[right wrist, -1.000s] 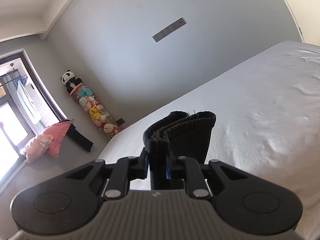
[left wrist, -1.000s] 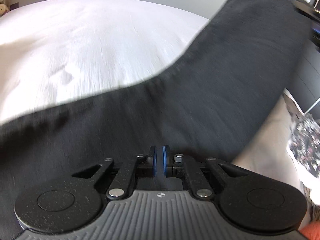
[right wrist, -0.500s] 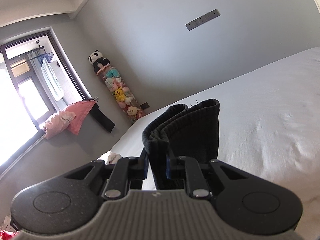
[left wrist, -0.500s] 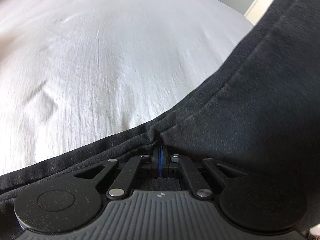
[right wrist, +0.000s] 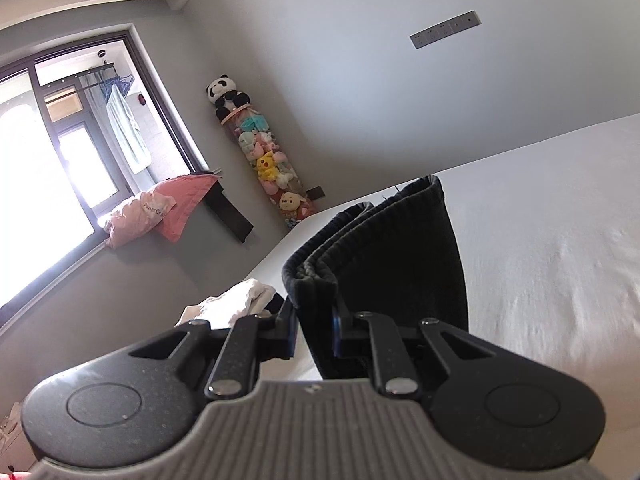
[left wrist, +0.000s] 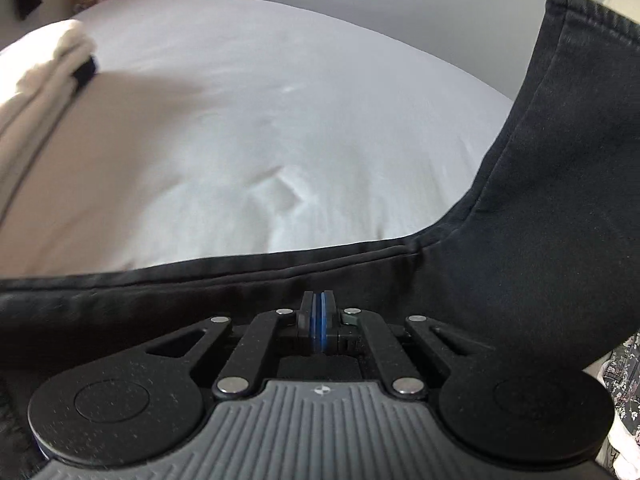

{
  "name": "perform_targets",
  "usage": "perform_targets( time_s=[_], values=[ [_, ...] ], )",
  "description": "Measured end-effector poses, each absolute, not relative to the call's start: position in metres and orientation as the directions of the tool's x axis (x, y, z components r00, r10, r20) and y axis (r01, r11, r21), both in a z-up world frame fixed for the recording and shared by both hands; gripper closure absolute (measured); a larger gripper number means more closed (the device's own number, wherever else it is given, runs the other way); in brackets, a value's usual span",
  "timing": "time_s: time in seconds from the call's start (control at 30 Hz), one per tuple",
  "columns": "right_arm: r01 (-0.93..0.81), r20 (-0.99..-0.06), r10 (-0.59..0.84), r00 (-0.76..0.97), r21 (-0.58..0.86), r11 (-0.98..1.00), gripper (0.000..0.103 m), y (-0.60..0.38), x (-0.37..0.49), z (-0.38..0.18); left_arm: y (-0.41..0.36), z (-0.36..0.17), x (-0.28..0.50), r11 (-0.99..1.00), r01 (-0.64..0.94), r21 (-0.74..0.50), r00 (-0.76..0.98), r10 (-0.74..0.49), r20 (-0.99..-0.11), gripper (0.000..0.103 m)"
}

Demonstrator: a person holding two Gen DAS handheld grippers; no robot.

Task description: Fold clothes

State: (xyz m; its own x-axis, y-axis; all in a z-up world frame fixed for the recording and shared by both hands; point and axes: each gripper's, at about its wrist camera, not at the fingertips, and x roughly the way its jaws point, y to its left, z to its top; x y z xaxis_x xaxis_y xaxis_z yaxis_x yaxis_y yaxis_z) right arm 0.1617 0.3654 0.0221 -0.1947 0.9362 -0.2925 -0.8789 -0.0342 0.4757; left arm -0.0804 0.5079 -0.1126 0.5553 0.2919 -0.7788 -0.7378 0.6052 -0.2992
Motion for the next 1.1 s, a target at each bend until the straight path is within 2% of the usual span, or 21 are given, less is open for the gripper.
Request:
perform_targets(
  time_s=[0.3,0.73,0.8,0.83,0.87,0.93,1.03,1.1],
  values=[
    [-0.898,-0.372,0.894,-0.251,0.434,-0.072,0.084,0.381,0.069,-0.019,0.503,-0.087,-0.221,0.315,-0.851,-0.421,0.523,0.423,-0.740,0.102],
    [-0.967,-0.646,0.730,-0.223,0.239,-0.084,0.084,0.398,-0.034,-0.144,0.513,-0.101,-0.226,0.331,-0.752,-0.570,0.659,0.365,-0.658,0.102],
    [-0.971,-0.663,0.717,-0.213,0.222,-0.084,0.083,0.399,-0.039,-0.154,0.514,-0.104,-0.221,0.343,-0.740,-0.579,0.672,0.349,-0.653,0.094],
    [-0.973,-0.668,0.713,-0.212,0.215,-0.088,0.080,0.401,-0.041,-0.156,0.515,-0.106,-0.218,0.344,-0.737,-0.582,0.675,0.339,-0.655,0.084],
    [-0.973,-0.670,0.711,-0.214,0.210,-0.095,0.075,0.401,-0.042,-0.158,0.516,-0.107,-0.215,0.344,-0.735,-0.585,0.678,0.329,-0.658,0.080],
    [-0.971,-0.663,0.713,-0.226,0.209,-0.113,0.068,0.398,-0.041,-0.156,0.517,-0.111,-0.209,0.343,-0.736,-0.583,0.675,0.314,-0.668,0.078],
    [-0.968,-0.651,0.719,-0.244,0.212,-0.137,0.061,0.396,-0.039,-0.148,0.518,-0.119,-0.199,0.343,-0.731,-0.590,0.679,0.277,-0.680,0.068],
    [-0.964,-0.626,0.736,-0.258,0.215,-0.156,0.052,0.383,-0.034,-0.142,0.514,-0.120,-0.194,0.353,-0.723,-0.594,0.686,0.256,-0.682,0.067]
  ],
)
